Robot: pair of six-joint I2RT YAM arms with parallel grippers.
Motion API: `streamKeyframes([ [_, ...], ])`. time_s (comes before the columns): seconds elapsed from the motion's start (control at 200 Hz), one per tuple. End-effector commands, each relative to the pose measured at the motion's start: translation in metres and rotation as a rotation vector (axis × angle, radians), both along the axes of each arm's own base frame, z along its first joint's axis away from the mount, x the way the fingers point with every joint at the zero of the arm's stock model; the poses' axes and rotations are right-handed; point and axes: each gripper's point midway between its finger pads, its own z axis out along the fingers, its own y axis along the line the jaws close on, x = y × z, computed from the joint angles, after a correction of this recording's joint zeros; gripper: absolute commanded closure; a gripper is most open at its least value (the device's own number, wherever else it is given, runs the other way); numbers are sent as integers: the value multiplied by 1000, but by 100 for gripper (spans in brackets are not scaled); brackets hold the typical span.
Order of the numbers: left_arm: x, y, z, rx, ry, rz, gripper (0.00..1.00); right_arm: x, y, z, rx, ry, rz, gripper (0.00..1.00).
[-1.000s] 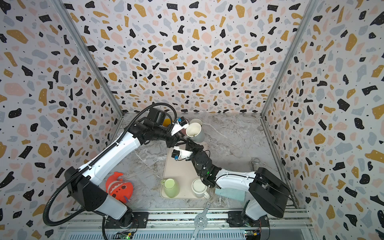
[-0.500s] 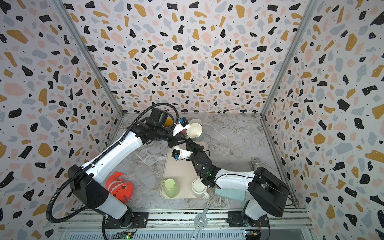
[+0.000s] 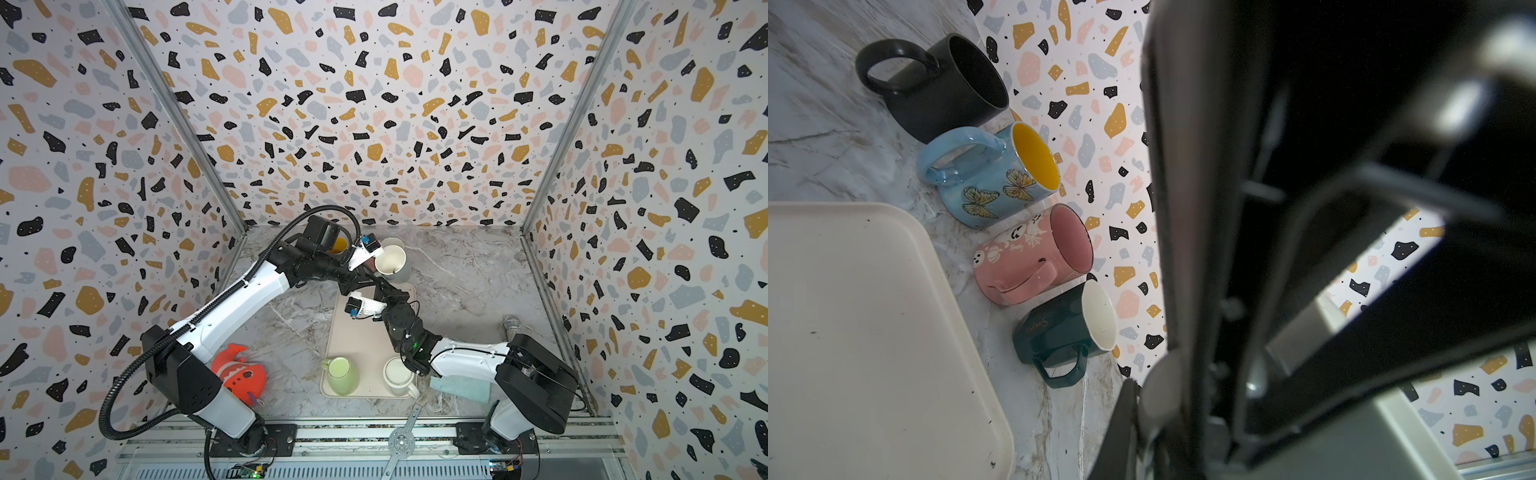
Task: Turn the mug right side up
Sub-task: 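Close the left gripper on the grey mug's rim held by the right gripper, then open the right gripper and withdraw it while the left gripper lifts the grey mug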
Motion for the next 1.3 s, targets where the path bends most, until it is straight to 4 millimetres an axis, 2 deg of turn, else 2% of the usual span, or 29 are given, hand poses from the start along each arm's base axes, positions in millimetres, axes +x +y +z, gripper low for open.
streamKeyframes([
  [0.0, -14, -14, 2, -28, 67, -28, 100, 0, -12, 44, 138, -73, -41, 93],
  [0.235, -4, -18, 2, -34, 55, -7, 100, -3, -22, 47, 156, -59, -67, 78],
  [0.541, 10, -25, -3, -34, 54, 14, 100, -4, -42, 46, 168, -43, -132, 71],
  [0.836, 34, -39, -13, -43, 59, 51, 100, -12, -80, 60, 210, -39, -224, 65],
  [1.011, 52, -52, -17, -69, 64, 74, 100, -21, -105, 74, 278, -33, -254, 64],
  [1.297, 87, -72, -22, -118, 53, 143, 100, -25, -135, 82, 376, -19, -293, 63],
])
